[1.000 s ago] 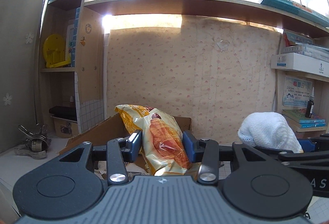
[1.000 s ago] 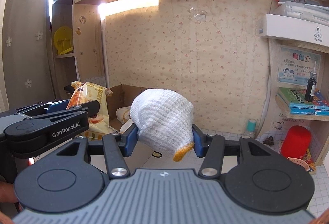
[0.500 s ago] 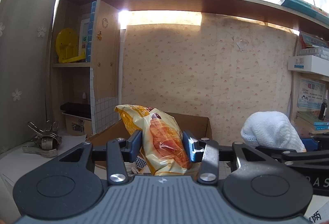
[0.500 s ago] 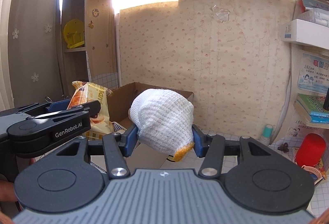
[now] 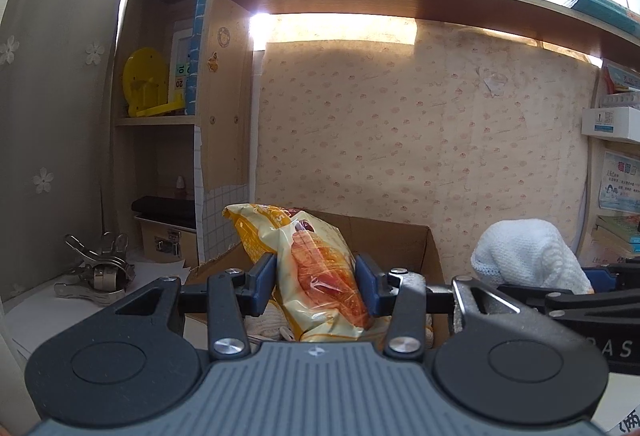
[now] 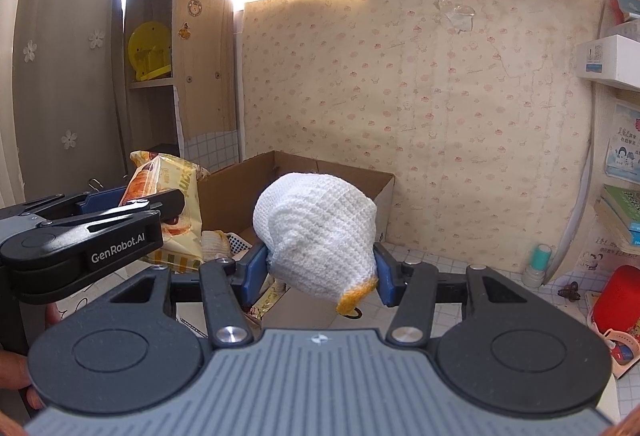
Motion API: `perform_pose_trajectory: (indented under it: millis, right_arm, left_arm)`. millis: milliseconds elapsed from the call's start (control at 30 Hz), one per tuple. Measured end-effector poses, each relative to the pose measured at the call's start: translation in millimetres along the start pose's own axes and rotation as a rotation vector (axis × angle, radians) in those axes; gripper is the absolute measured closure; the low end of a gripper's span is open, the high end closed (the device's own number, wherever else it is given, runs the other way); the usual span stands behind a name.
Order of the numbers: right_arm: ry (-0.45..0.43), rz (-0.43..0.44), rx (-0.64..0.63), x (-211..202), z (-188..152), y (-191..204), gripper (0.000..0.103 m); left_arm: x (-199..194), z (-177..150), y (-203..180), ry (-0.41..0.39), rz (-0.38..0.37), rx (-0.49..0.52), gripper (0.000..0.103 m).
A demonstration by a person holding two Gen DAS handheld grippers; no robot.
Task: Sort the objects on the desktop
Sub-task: 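Lower the croissant packet and knit glove down into the box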
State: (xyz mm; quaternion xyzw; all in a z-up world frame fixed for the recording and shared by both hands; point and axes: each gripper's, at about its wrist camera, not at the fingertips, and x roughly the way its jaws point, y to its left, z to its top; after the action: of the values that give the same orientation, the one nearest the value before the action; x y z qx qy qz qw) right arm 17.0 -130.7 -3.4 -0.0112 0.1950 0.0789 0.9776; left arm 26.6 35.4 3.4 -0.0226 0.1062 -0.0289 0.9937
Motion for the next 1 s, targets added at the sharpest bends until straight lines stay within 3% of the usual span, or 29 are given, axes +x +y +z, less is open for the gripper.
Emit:
perform_pose_trajectory:
  millis: [1000]
  right_arm:
    - [0.051,0.05,-0.011,58,10,10,0.05]
  left_arm:
    - [36,3,16,0.028,0.045,0.008,0.057]
